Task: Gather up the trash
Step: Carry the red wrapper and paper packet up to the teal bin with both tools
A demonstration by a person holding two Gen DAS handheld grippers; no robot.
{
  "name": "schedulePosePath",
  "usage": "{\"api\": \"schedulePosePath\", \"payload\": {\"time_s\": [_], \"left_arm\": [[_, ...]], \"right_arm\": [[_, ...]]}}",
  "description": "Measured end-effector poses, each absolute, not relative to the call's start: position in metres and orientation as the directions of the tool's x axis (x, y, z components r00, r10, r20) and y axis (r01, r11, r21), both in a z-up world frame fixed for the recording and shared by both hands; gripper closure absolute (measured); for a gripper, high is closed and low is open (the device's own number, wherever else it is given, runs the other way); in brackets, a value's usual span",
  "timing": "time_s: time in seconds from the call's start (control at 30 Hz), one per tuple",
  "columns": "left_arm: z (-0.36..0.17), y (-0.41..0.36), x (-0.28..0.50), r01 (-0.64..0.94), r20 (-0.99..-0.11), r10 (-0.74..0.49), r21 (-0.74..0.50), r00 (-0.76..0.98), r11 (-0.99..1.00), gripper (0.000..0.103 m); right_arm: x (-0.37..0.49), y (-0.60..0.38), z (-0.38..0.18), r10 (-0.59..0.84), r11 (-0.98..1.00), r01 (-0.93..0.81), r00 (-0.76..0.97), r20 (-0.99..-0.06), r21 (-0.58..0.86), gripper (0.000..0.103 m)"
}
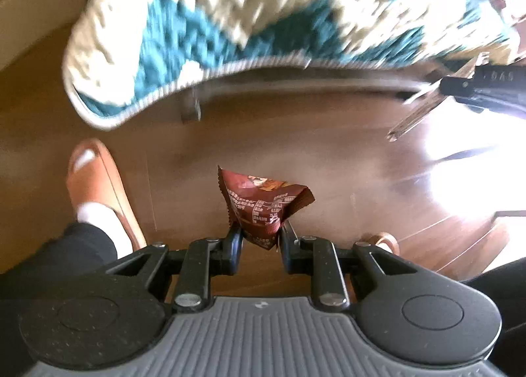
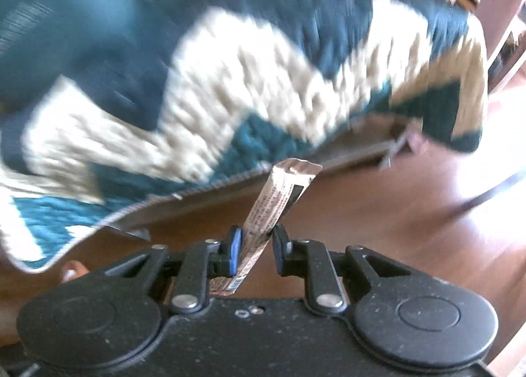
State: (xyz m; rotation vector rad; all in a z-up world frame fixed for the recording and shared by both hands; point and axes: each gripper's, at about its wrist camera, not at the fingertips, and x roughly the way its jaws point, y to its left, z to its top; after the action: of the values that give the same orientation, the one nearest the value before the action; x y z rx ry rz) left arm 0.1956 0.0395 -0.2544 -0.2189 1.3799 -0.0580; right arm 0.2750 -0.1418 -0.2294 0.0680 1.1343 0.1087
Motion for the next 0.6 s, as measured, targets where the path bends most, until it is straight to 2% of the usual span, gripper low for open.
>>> {"api": "schedulePosePath", "payload": {"time_s": [0.37, 0.6], "left_arm": [[-0.099, 0.026, 0.175, 0.011, -0.814, -0.205, -0.237, 0.543, 0.971, 0.08], [-0.014, 0.036, 0.178, 0.043, -0.693, -0.227, -0.272, 0.684, 0.961, 0.08]], "right_arm": [[0.237, -0.165, -0.08, 0.269, 0.961, -0.229, 0.672, -0.69, 0.152, 0.084], [0.234, -0.166, 0.007, 0.332, 0.939, -0.322, 0.768, -0.548, 0.117, 0.084]]}}
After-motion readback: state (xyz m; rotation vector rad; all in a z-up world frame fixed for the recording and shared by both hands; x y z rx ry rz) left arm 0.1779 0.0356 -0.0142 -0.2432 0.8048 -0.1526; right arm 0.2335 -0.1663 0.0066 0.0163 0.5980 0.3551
